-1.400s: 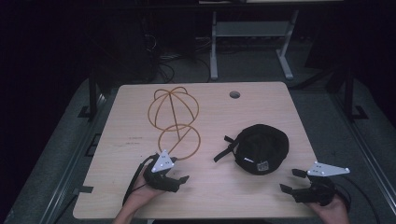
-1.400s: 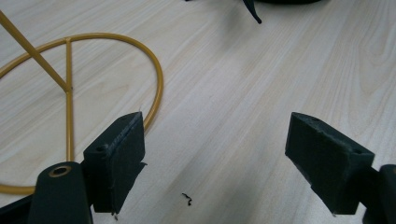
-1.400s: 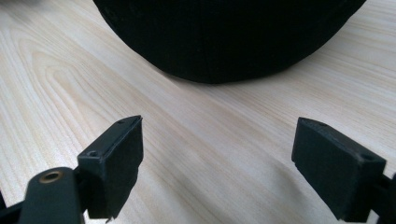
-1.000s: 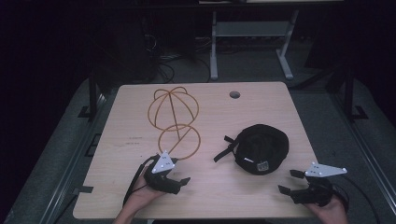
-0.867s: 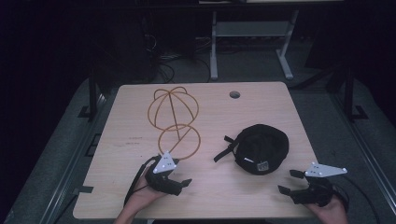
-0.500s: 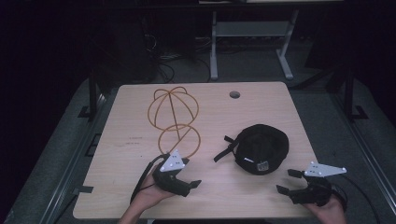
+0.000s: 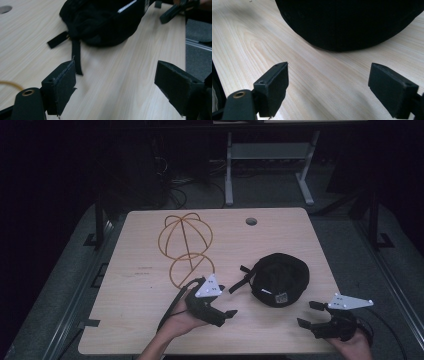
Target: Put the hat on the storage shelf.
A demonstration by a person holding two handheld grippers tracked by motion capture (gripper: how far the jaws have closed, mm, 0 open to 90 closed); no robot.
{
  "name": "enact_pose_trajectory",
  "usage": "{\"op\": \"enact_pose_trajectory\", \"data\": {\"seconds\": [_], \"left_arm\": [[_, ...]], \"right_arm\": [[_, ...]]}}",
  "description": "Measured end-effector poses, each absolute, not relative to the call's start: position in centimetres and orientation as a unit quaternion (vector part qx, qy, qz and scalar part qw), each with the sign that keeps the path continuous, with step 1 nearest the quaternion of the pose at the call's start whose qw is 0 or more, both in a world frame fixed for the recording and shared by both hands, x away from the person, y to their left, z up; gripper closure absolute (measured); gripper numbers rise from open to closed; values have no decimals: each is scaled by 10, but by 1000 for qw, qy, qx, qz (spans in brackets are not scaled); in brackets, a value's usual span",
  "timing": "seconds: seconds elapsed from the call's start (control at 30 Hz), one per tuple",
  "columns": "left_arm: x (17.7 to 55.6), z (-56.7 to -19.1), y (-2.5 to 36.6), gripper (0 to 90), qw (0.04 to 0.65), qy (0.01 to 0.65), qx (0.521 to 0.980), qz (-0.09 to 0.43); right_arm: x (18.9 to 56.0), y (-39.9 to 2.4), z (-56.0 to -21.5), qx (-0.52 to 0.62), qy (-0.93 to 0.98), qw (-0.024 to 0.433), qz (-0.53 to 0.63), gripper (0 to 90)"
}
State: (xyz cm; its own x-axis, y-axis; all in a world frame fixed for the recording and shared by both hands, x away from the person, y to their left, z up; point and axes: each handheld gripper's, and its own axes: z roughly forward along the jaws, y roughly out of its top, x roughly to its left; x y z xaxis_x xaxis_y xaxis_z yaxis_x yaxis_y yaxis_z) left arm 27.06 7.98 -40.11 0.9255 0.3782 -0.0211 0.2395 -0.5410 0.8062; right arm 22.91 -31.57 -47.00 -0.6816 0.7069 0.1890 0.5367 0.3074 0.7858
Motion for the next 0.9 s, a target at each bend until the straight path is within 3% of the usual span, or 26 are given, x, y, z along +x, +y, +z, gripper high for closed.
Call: {"op": "enact_pose_trajectory", "data": {"seconds": [0.9], "left_arm": [[305,-378,-10,273,422,102,900,46]], "right_arm": [[229,-317,-470,382,803,99,447,162]]}}
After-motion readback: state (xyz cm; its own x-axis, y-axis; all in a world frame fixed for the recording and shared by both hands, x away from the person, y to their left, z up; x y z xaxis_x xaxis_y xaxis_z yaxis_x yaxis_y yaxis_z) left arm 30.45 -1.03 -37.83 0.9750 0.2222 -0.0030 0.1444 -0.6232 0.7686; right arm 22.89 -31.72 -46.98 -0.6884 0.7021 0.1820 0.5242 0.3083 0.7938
